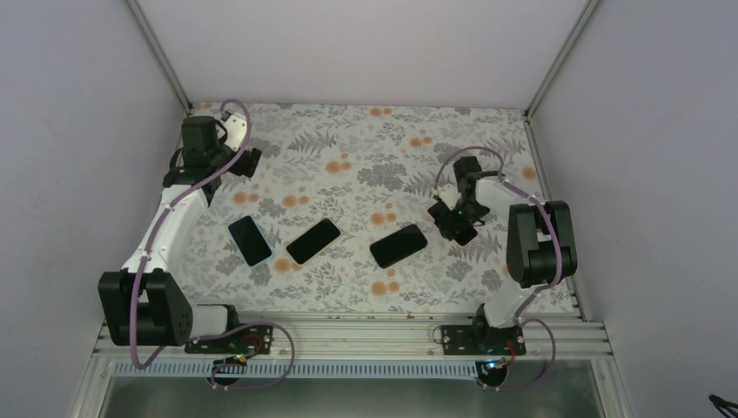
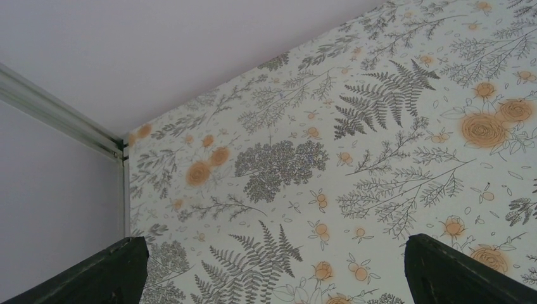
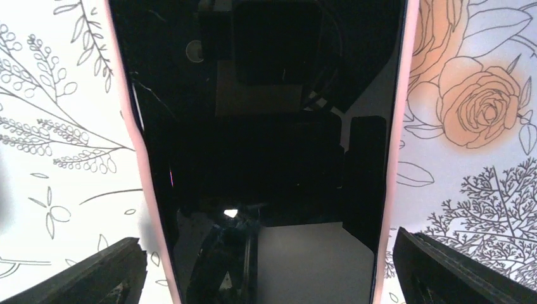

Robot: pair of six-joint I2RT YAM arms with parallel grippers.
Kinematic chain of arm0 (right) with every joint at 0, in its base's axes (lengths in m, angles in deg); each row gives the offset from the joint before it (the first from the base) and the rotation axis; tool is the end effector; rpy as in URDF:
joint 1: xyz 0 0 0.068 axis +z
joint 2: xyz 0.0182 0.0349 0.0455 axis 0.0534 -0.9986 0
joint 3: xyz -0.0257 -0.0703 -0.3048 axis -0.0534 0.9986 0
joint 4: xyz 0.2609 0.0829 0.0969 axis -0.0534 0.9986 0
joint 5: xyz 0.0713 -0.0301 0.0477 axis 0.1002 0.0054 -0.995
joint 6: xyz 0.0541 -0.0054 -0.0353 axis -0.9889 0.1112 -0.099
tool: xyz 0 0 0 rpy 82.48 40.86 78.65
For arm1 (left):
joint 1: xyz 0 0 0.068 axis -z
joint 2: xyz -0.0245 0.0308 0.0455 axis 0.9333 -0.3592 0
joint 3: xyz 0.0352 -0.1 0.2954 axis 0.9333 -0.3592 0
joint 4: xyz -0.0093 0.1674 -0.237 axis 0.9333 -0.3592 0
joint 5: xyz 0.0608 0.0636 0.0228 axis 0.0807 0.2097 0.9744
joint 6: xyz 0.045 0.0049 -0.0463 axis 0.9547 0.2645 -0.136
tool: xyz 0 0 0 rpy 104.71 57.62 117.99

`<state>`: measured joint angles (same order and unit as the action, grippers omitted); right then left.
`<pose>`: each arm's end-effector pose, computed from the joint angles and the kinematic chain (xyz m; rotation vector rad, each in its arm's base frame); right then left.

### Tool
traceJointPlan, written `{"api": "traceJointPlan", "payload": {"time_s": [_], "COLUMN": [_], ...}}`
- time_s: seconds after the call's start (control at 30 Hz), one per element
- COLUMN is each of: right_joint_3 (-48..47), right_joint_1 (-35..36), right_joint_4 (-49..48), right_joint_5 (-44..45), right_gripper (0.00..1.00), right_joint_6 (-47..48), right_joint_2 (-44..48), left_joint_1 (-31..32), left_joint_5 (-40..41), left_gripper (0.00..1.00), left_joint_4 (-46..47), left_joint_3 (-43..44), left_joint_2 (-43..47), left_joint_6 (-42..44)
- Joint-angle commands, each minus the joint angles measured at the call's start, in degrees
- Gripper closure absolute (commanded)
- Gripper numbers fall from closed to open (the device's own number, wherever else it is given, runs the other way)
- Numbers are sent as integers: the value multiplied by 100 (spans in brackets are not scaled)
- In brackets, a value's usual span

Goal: Take the phone out of the phone case

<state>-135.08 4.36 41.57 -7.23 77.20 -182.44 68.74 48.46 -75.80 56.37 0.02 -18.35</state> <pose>0.3254 0.0405 0.1638 -0.9501 2.8777 -0.0914 0.3262 -0.0025 0.3384 0.4761 2.0852 0.1639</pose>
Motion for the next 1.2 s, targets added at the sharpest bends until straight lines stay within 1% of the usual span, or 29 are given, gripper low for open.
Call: {"api": "traceJointPlan", "payload": {"time_s": [0.0, 0.17, 0.27, 0.43, 0.47, 0.53, 0.63, 0.73, 0.8, 0.87, 0.97, 1.03, 1.17], "right_joint_3": [-76, -22, 63, 206, 226, 257, 222, 30, -274, -559, -918, -1070, -1124], "right_joint_1": [-21, -21, -14, 35, 65, 193, 476, 882, 1145, 1372, 1682, 1852, 2140], "right_joint_4": [-154, -158, -231, -457, -503, -535, -497, -437, -389, -364, -361, -426, -823], "right_joint_5": [-21, -50, -91, 20, 70, 123, 155, 248, 291, 303, 330, 396, 565], "right_gripper": [0, 0, 8, 30, 32, 32, 29, 28, 27, 26, 26, 26, 26], "right_joint_6": [74, 101, 139, 62, 44, 40, 45, -44, -145, -253, -372, -410, -334], "right_joint_2": [-145, -286, -267, -58, 21, 220, 764, 1121, 1248, 1271, 1157, 1003, 753], "left_joint_1": [4, 3, 3, 90, 125, 177, 369, 607, 745, 821, 939, 1007, 1176], "left_joint_5": [80, 50, -80, -476, -566, -938, -1832, -2803, -3369, -3896, -4487, -4720, -5189], "left_gripper": [0, 0, 0, 0, 0, 0, 0, 0, 0, 0, 0, 0, 0], "left_joint_4": [75, 103, 57, -186, -275, -543, -1152, -2046, -2639, -3017, -3460, -3591, -3622], "left_joint_3": [52, 26, 56, 323, 433, 711, 1278, 2138, 2776, 3315, 3765, 3939, 4053], "left_joint_2": [-37, -34, -64, -250, -320, -498, -1004, -1736, -2320, -2821, -3381, -3662, -3936], "left_joint_6": [16, 41, 42, 21, 5, -6, 75, 129, 130, 74, 28, -30, -237]}}
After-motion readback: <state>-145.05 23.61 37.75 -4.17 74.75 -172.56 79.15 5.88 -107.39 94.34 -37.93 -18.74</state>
